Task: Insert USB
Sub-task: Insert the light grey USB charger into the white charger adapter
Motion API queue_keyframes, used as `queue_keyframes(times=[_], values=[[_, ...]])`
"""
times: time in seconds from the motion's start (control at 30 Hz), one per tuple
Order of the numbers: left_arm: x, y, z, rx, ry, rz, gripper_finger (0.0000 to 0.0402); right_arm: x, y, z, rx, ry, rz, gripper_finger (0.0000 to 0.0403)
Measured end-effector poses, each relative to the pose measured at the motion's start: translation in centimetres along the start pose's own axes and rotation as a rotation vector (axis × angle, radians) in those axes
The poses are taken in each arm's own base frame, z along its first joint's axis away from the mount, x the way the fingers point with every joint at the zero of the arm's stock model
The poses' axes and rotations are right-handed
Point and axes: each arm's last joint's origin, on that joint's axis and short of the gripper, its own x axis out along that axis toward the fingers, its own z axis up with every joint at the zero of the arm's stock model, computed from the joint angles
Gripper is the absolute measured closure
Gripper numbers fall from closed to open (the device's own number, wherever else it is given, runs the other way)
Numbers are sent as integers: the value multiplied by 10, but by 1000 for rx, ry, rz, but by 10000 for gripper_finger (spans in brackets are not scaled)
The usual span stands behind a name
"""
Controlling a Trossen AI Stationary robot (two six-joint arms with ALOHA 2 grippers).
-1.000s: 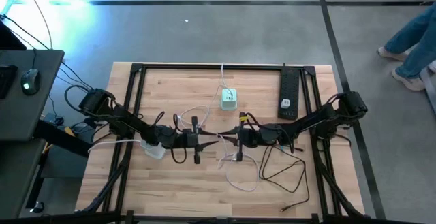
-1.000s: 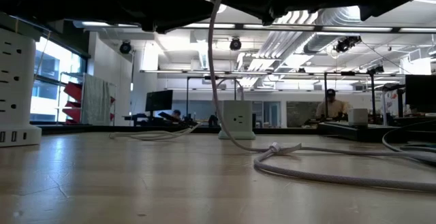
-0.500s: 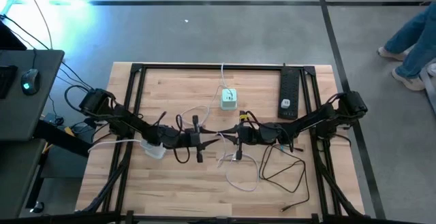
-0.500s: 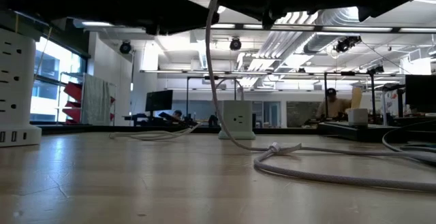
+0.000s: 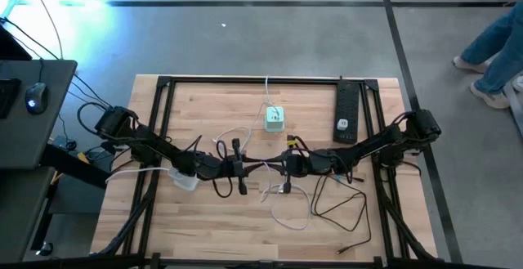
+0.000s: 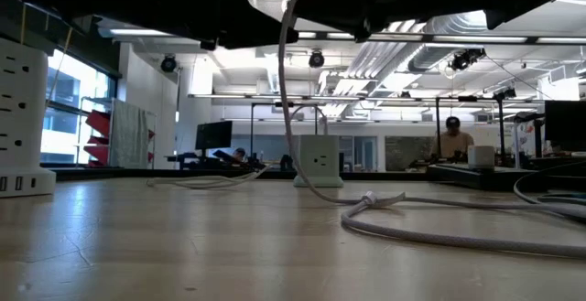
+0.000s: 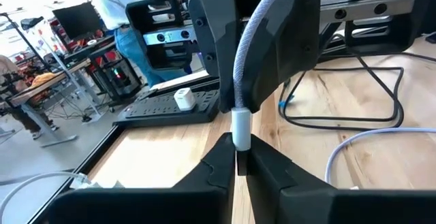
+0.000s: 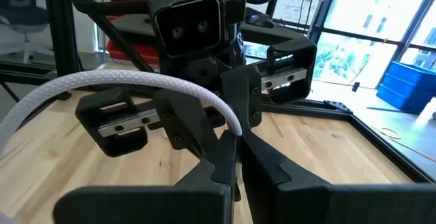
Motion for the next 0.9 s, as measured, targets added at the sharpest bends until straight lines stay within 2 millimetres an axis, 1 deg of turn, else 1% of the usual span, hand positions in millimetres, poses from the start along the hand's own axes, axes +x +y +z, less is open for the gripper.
queue_keyframes(times=[0.13, 0.3, 0.37, 0.47, 0.6, 0.67, 0.77, 0.9], values=[[-1, -1, 0, 11, 8, 29, 400, 0, 0, 0, 0, 3, -1, 403], [-7, -5, 1, 84, 57, 162, 401, 0, -2, -2, 2, 28, -49, 401], [-10, -6, 2, 108, 81, 236, 401, 0, -3, -5, 11, 54, -89, 389], [-13, -6, 2, 145, 115, 321, 401, 1, -5, -6, 88, 64, -103, 352], [-14, -6, 2, 165, 130, 352, 401, 3, -10, -8, 219, 62, -66, 282], [-13, -6, 2, 170, 149, 401, 401, 4, -14, -6, 290, 42, -60, 247], [-7, -9, 2, 249, 192, 450, 401, 6, -20, -7, 368, 30, -79, 203], [10, -17, 2, 374, 232, 450, 401, 9, -31, -8, 458, 25, -83, 169]])
